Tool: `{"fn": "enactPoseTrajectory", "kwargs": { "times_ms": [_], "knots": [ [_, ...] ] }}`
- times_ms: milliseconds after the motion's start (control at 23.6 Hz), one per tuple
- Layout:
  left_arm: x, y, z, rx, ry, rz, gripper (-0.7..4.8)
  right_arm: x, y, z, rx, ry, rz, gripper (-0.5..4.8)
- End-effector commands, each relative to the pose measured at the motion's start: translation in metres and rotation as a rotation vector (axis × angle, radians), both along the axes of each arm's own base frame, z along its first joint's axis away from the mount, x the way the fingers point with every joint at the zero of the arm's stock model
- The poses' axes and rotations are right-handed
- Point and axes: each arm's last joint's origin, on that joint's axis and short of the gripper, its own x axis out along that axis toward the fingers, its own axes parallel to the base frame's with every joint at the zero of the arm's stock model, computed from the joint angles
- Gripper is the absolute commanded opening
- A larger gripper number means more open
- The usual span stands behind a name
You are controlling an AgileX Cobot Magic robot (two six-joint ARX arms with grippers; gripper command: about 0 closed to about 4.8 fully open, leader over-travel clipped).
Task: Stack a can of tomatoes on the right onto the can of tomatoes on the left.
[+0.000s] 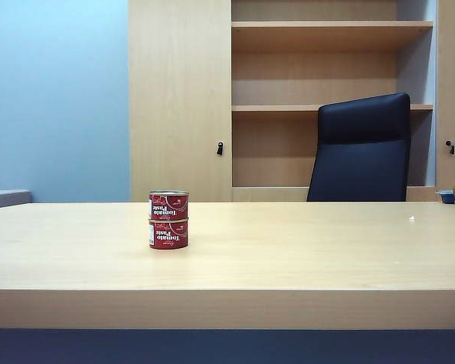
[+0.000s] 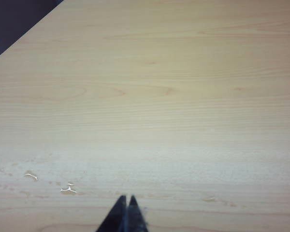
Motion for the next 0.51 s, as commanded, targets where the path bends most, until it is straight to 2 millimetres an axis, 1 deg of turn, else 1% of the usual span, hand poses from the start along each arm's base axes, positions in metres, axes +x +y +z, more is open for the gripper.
{"fn": "enactPoseTrajectory", "kwargs": {
  "times_ms": [42, 169, 508],
  "knots": [
    [0.0000, 0.0001, 0.0013, 0.004, -0.007, 0.003, -0.05, 0.0003, -0.0032, -0.0011, -0.014, -0.004, -0.004, -0.08],
    [0.0000, 0.0001, 0.0013, 0.004, -0.007, 0.003, -0.05, 0.0002, -0.0054, -0.0011, -0.015, -0.004, -0.031, -0.08],
    [0.0000, 0.0001, 0.0014, 0.004, -0.007, 0.002, -0.05, 0.0002, -0.0049, -0.0008, -0.015, -0.006, -0.027, -0.08]
  ]
}}
